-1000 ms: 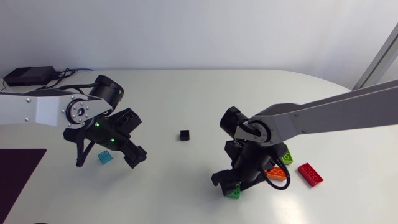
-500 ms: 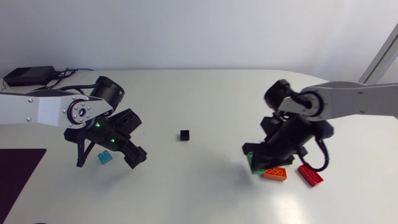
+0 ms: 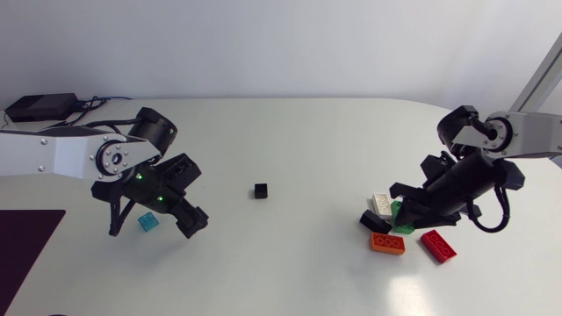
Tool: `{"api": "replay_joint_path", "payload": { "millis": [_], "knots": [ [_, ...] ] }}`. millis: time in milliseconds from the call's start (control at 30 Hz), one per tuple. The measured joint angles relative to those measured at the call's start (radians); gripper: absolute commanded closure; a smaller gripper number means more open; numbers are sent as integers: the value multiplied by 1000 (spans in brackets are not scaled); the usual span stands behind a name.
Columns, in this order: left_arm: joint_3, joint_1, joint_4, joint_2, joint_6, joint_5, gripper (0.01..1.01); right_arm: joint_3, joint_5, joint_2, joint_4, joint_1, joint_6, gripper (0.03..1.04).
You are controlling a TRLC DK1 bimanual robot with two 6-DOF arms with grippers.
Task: Sort duplo bricks by size, large to the right and small to the left
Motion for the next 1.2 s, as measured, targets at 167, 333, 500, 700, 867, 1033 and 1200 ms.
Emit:
{"api": "replay_joint_path", "payload": {
  "millis": [167,333,500,700,867,1033,1200],
  "knots": [
    [0,-1,0,0,0,0,43,-26,-12,28,14,-15,-4,484],
    [1,-2,0,2,0,0,43,-28,-18,51,3,-15,-4,59],
    [66,-21,-1,48,-13,0,43,-13,-19,50,-24,-11,-3,57],
    [259,-121,0,176,-63,0,43,38,-21,-25,-63,17,2,57],
    [405,-214,-2,324,-76,5,43,56,-22,-109,-76,51,16,57],
    [503,-237,-16,451,-76,11,43,56,-22,-118,-85,58,20,59],
    [578,-225,-23,552,-76,22,44,56,-22,-118,-98,58,20,57]
  ]
}}
